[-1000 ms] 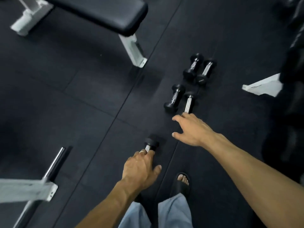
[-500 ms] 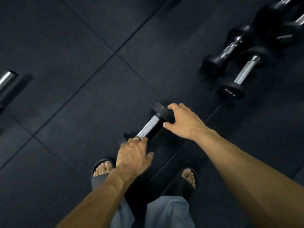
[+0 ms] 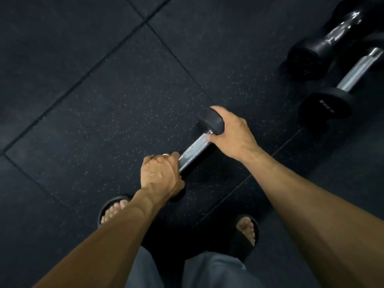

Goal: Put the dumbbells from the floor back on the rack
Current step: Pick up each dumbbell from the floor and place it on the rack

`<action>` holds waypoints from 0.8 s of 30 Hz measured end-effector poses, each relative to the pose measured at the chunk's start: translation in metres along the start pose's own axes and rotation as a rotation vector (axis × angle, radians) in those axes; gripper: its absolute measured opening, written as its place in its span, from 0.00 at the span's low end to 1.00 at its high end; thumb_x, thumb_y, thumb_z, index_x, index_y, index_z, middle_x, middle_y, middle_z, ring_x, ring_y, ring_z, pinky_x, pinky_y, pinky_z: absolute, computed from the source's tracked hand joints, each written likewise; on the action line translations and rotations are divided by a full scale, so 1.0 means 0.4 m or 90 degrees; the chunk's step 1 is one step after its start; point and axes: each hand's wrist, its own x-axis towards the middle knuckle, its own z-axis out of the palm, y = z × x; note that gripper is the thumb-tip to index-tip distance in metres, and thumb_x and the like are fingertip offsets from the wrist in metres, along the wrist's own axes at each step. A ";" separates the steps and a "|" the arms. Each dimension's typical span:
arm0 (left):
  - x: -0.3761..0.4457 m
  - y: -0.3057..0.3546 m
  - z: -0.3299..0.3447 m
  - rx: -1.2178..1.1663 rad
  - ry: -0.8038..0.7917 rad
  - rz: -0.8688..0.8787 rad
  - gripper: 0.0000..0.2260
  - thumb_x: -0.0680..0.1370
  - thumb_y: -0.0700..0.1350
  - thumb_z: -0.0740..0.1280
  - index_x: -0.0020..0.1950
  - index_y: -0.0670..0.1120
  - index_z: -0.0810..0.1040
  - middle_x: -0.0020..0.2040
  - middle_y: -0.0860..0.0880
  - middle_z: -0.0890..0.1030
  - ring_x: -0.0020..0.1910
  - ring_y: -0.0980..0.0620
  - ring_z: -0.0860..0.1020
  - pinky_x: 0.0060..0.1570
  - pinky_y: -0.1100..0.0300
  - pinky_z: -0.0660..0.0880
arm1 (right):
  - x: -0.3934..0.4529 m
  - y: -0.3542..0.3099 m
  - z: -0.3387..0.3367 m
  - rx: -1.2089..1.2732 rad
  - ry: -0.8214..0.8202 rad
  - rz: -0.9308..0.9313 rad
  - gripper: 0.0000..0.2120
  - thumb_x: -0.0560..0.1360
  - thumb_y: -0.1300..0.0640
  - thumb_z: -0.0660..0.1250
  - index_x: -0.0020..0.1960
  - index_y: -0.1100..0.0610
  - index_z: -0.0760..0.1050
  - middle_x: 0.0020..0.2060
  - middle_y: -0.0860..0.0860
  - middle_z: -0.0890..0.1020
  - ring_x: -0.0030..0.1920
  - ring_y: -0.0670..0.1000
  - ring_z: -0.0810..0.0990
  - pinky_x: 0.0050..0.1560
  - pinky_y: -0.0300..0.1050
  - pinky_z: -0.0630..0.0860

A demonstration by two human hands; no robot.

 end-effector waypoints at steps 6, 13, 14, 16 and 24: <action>0.015 0.005 -0.002 -0.023 -0.044 -0.018 0.15 0.73 0.47 0.66 0.59 0.50 0.72 0.53 0.48 0.81 0.53 0.46 0.80 0.55 0.56 0.69 | -0.023 0.004 -0.004 0.013 0.019 -0.004 0.33 0.71 0.63 0.73 0.71 0.45 0.68 0.59 0.51 0.80 0.58 0.55 0.78 0.63 0.53 0.74; -0.093 0.046 -0.112 0.009 -0.038 0.016 0.15 0.74 0.47 0.65 0.61 0.51 0.73 0.56 0.48 0.80 0.55 0.45 0.78 0.57 0.57 0.69 | -0.144 -0.012 -0.110 0.052 0.049 0.003 0.31 0.70 0.63 0.73 0.69 0.45 0.69 0.57 0.48 0.80 0.56 0.52 0.79 0.61 0.50 0.77; -0.119 0.057 -0.141 0.014 -0.035 0.026 0.15 0.74 0.47 0.65 0.61 0.51 0.73 0.57 0.48 0.80 0.56 0.45 0.78 0.57 0.57 0.69 | -0.172 -0.020 -0.139 0.059 0.055 0.006 0.31 0.70 0.62 0.74 0.69 0.45 0.69 0.57 0.48 0.80 0.56 0.52 0.79 0.60 0.50 0.77; -0.177 0.080 -0.203 0.029 -0.025 0.054 0.15 0.74 0.46 0.65 0.61 0.51 0.73 0.56 0.48 0.80 0.56 0.46 0.78 0.58 0.56 0.68 | -0.239 -0.038 -0.203 0.072 0.072 0.010 0.31 0.70 0.62 0.74 0.69 0.45 0.69 0.57 0.49 0.80 0.56 0.53 0.79 0.61 0.52 0.77; -0.435 0.200 -0.516 0.100 0.047 0.195 0.12 0.75 0.47 0.62 0.59 0.51 0.71 0.55 0.50 0.80 0.54 0.47 0.79 0.58 0.56 0.66 | -0.567 -0.141 -0.522 0.117 0.181 0.029 0.29 0.69 0.60 0.73 0.67 0.43 0.70 0.56 0.48 0.80 0.55 0.53 0.79 0.58 0.56 0.76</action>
